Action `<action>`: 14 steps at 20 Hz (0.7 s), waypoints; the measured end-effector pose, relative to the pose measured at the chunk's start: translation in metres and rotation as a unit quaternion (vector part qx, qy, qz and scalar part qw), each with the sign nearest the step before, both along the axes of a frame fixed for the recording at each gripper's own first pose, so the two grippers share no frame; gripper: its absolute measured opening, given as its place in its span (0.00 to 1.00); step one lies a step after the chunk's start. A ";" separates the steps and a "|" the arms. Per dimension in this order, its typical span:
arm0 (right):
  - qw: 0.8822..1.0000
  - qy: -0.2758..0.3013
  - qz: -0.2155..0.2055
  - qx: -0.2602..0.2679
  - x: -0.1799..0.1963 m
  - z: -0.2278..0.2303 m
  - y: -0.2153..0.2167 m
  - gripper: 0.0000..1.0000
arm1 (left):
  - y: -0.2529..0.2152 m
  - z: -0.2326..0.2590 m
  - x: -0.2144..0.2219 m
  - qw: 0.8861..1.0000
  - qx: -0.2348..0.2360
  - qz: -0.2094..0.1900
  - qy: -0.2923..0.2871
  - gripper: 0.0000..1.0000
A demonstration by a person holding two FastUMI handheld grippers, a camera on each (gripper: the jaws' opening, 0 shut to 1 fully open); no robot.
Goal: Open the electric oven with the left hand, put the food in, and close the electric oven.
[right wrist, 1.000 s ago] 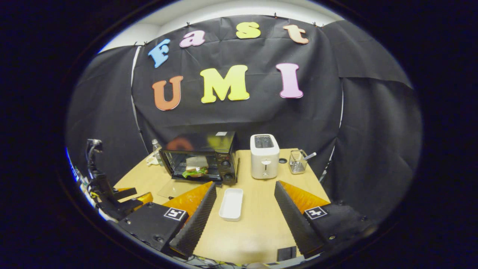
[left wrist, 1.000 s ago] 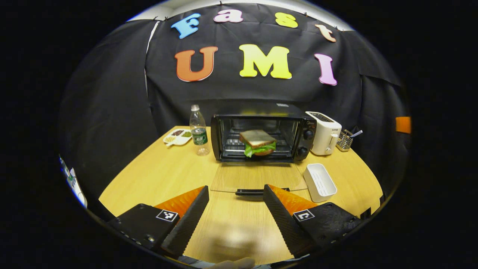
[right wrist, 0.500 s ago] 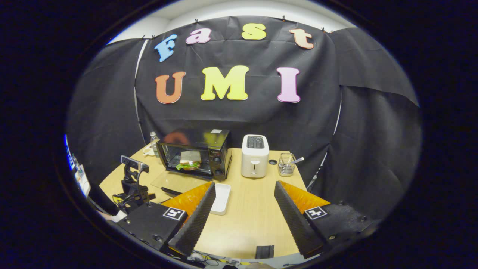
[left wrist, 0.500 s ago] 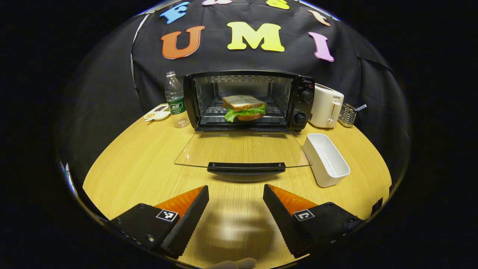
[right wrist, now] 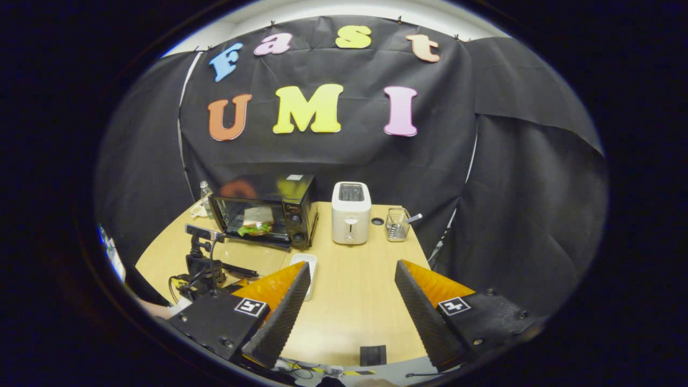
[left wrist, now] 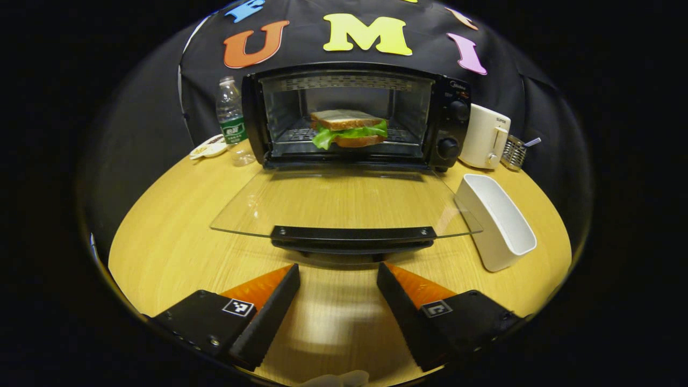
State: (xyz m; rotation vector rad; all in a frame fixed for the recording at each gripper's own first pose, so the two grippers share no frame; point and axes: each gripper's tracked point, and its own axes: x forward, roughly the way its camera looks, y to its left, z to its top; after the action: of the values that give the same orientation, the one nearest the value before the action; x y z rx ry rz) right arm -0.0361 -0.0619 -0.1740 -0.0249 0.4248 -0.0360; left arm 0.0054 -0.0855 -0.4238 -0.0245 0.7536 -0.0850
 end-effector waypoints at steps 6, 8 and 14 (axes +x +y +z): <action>1.000 0.004 -0.005 0.006 0.003 -0.003 0.001 1.00 | -0.001 0.000 0.009 1.000 -0.001 -0.001 0.001 0.94; 1.000 0.007 -0.006 0.010 0.004 -0.006 0.001 1.00 | -0.001 0.001 0.009 1.000 0.002 -0.004 0.003 0.94; 0.999 0.008 -0.013 0.032 0.007 -0.010 0.001 1.00 | -0.001 0.017 0.013 1.000 0.006 -0.010 -0.004 0.94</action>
State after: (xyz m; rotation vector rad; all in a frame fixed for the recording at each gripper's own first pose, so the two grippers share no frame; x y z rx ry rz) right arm -0.0294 -0.0610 -0.1840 0.0438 0.4430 -0.0486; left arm 0.0189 -0.0867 -0.4068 -0.0063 0.7463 -0.0989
